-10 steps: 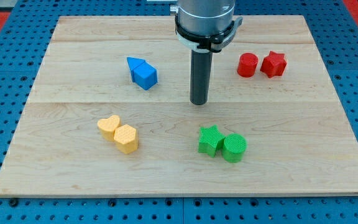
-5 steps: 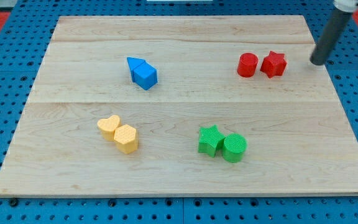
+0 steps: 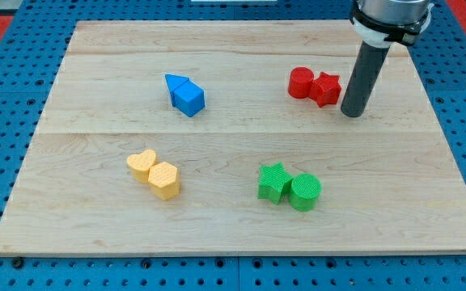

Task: Arrange the red blocks diagonally

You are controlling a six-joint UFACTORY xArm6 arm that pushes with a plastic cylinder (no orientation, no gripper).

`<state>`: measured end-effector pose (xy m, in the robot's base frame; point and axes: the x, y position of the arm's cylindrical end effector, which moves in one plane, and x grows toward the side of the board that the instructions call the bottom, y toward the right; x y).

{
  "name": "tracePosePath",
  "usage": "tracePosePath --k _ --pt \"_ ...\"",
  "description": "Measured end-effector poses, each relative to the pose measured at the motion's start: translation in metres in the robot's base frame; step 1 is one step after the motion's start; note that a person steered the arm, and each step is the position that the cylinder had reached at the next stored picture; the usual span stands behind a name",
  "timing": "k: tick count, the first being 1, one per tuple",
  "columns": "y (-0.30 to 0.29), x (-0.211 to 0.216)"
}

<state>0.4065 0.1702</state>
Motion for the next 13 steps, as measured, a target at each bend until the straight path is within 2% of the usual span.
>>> tracePosePath --k 4,5,7,8,9,10,11,12,13 --pt "0.0 -0.001" --pt "0.018 0.003" --pt "0.067 -0.053" --pt "0.049 -0.098" --pt "0.007 -0.126" --pt "-0.016 -0.105" --pt "0.014 -0.055" --pt "-0.028 -0.054" --pt "-0.037 -0.051"
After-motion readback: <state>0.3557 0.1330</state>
